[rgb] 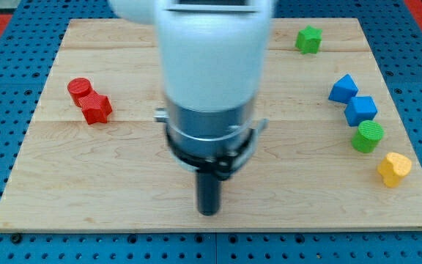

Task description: Slide the yellow hexagon to the center

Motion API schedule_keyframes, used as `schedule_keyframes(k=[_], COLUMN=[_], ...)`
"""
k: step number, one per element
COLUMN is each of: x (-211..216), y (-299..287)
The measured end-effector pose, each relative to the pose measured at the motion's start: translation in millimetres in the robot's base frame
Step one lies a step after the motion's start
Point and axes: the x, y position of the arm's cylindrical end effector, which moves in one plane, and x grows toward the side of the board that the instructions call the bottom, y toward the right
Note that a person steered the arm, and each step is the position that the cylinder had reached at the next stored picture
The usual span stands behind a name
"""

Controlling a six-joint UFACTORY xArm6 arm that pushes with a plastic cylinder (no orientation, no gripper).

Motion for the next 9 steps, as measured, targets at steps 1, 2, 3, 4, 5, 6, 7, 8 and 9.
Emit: schedule_keyframes(k=[1,2,3,4,5,6,7,8,9], x=[-34,-66,-78,-55,-37,-37,-50,-74,-98], y=[-4,-4,-4,2,16,47,51,21,-12])
